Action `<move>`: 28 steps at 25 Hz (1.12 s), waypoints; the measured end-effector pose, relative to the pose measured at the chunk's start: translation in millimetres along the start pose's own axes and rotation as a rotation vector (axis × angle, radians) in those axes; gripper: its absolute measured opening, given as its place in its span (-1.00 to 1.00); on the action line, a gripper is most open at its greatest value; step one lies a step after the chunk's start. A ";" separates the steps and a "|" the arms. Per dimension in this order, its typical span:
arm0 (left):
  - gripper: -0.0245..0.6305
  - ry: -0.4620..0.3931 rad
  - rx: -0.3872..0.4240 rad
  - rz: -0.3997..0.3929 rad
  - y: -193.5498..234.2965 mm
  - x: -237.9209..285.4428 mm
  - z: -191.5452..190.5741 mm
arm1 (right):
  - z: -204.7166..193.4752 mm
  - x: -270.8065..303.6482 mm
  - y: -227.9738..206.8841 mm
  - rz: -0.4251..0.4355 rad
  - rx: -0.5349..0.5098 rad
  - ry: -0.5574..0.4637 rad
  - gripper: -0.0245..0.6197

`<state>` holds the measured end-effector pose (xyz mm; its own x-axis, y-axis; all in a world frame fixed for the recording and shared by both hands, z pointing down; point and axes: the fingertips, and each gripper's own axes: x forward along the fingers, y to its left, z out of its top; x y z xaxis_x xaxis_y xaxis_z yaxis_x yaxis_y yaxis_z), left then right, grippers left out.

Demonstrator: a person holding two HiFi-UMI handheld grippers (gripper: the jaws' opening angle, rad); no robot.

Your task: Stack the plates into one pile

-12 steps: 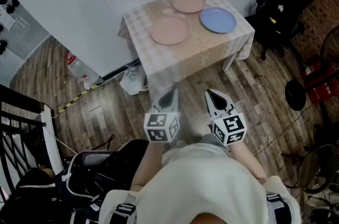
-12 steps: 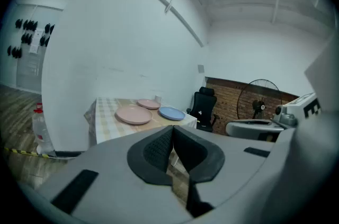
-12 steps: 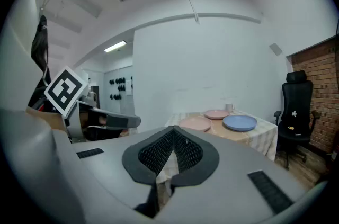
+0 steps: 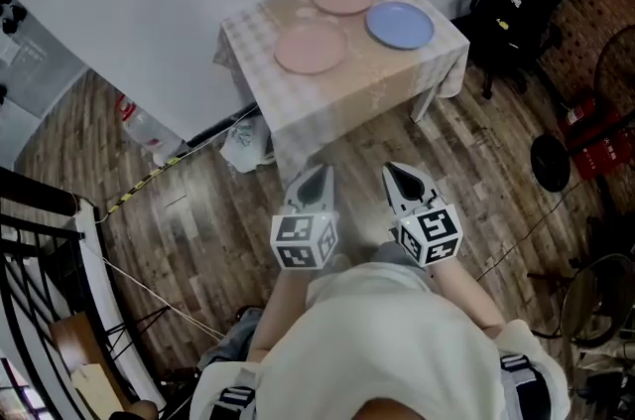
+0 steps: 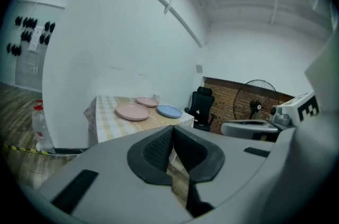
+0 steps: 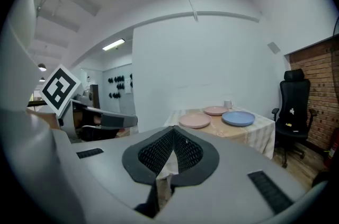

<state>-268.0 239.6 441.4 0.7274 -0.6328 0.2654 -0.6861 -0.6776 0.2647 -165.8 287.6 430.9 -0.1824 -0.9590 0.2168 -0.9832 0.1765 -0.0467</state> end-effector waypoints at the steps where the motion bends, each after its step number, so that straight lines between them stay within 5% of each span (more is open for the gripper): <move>1: -0.91 0.002 -0.001 0.007 1.9 -2.3 -1.4 | 1.0 2.2 2.5 0.008 -0.004 -0.001 -0.93; 12: -0.92 0.023 -0.013 0.036 24.6 -9.9 -4.9 | 7.7 17.7 13.5 0.009 0.019 -0.017 -0.92; 28: -0.91 0.037 0.023 -0.021 50.5 -3.3 0.4 | 14.5 35.7 23.3 -0.072 0.046 -0.058 -0.92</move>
<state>-305.0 207.3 453.5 0.7405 -0.6042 0.2941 -0.6698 -0.6994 0.2495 -195.1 254.3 423.5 -0.1093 -0.9803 0.1646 -0.9922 0.0976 -0.0777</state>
